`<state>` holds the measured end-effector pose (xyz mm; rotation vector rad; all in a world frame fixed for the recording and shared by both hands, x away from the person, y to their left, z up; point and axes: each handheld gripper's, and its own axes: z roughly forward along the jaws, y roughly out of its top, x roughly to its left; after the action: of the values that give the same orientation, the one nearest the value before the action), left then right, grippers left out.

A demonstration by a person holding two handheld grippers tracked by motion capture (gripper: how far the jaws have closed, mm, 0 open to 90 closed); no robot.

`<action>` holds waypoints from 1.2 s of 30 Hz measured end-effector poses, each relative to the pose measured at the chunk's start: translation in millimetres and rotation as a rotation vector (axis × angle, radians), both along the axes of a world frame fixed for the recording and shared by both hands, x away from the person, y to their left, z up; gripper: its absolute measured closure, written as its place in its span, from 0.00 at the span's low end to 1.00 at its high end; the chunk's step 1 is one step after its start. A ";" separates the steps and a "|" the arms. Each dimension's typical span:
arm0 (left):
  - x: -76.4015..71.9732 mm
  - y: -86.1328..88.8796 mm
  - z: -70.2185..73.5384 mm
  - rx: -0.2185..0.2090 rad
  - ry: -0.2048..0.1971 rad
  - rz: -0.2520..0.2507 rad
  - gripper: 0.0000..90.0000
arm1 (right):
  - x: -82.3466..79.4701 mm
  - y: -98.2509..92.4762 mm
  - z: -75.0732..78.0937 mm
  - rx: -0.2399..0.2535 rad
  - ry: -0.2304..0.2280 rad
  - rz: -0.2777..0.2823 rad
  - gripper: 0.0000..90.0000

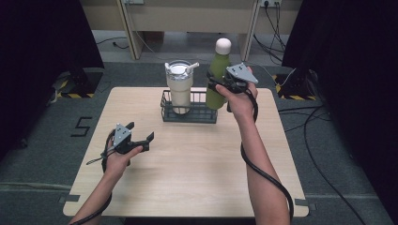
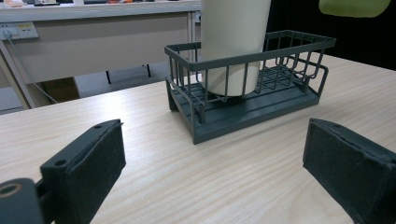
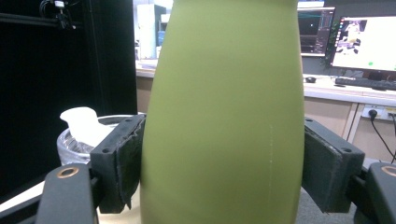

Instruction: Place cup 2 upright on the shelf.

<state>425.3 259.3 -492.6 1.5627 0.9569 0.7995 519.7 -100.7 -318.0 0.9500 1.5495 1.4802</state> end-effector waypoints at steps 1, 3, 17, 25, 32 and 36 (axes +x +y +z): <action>0.0 0.0 0.0 -0.001 0.000 0.001 0.05 | 1.9 0.6 0.7 -0.002 0.001 -0.001 0.27; 0.1 0.2 0.1 -0.002 -0.001 0.002 0.05 | 4.9 2.0 1.2 -0.002 -0.001 -0.005 0.27; 0.5 1.2 -0.1 -0.007 -0.001 0.004 0.06 | 24.9 10.4 -4.6 0.002 0.032 -0.010 0.27; 0.6 0.1 -0.2 -0.004 0.000 0.001 0.06 | 33.0 12.5 -8.2 0.003 0.050 -0.013 0.27; 0.5 1.3 -0.6 -0.005 0.000 0.004 0.06 | 38.1 15.5 -10.7 0.001 0.061 -0.013 0.27; 0.4 1.1 -0.4 -0.005 0.000 0.003 0.06 | 41.1 16.6 -11.1 -0.002 0.064 -0.015 0.27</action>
<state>425.7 260.4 -493.0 1.5571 0.9604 0.7985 560.8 -84.1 -329.1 1.0142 1.5856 1.4506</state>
